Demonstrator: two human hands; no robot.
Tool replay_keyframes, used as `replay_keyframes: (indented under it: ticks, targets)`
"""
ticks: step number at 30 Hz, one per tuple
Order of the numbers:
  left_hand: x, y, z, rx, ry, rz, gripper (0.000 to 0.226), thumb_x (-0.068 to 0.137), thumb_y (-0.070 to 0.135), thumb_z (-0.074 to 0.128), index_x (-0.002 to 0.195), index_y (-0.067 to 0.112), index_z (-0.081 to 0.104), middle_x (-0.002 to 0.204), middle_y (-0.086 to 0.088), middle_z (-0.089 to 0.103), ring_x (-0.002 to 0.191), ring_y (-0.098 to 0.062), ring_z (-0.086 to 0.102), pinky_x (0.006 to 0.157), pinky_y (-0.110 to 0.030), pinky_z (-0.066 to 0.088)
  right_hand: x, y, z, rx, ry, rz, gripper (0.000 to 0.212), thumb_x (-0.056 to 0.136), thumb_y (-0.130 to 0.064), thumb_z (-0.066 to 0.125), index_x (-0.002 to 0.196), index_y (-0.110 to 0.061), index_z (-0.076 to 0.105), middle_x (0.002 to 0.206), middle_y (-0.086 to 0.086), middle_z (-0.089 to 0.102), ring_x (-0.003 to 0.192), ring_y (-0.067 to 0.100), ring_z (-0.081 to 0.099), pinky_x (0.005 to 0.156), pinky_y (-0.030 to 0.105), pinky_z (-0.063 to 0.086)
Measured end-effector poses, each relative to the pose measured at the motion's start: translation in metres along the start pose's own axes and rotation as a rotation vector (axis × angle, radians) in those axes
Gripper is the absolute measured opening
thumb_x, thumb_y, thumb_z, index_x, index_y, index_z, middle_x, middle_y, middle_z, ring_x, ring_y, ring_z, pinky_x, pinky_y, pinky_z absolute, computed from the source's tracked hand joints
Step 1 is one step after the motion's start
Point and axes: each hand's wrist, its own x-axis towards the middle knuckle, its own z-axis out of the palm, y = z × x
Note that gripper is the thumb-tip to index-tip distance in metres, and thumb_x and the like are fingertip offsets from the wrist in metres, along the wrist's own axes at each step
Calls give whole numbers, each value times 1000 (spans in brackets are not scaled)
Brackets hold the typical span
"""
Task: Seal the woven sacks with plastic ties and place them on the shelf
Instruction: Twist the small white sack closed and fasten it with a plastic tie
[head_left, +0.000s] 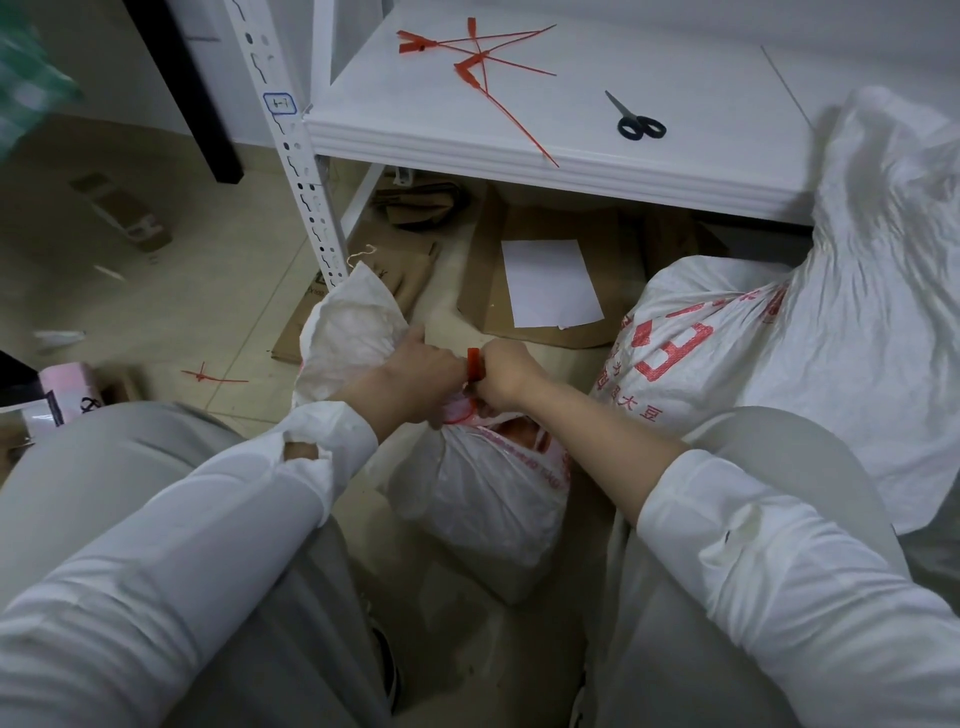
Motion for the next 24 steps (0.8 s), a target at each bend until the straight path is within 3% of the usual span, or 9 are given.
replay_keyframes:
  ticks: [3, 5, 11, 18, 24]
  targets:
    - [0, -1, -2, -42, 11, 0, 54, 82, 50, 67, 120, 14, 51, 109, 0, 66, 101, -21, 64, 102, -40, 29, -1, 2, -2, -85, 62, -59, 13, 81, -12, 67, 89, -6, 59, 90, 12, 58, 83, 26, 57, 67, 32, 45]
    - [2, -3, -1, -79, 6, -3, 53, 83, 51, 66, 119, 15, 51, 107, 0, 66, 100, -21, 63, 100, -39, 30, -2, 4, -2, -97, 83, -87, 16, 82, -14, 67, 94, -7, 59, 95, 13, 60, 83, 26, 56, 66, 30, 41]
    - [2, -15, 4, -77, 72, -29, 45, 87, 50, 62, 112, 16, 48, 90, 3, 60, 91, -20, 62, 93, -38, 31, 0, 10, -5, 60, 54, -129, 17, 87, -17, 63, 98, -5, 61, 99, 13, 64, 93, 29, 60, 84, 40, 51]
    - [-1, -20, 2, -30, 119, -47, 34, 91, 43, 61, 110, 17, 50, 93, 3, 61, 90, -19, 62, 92, -38, 31, -5, 12, -9, 189, 57, -126, 34, 75, -10, 72, 107, -7, 61, 102, 9, 66, 95, 24, 61, 86, 38, 53]
    - [-3, -17, -6, -129, 47, -55, 33, 93, 48, 53, 107, 18, 52, 86, 4, 53, 80, -16, 51, 99, -39, 30, -6, 8, -3, 130, 148, -160, 28, 78, -7, 71, 104, -6, 60, 101, 10, 63, 93, 26, 60, 84, 41, 53]
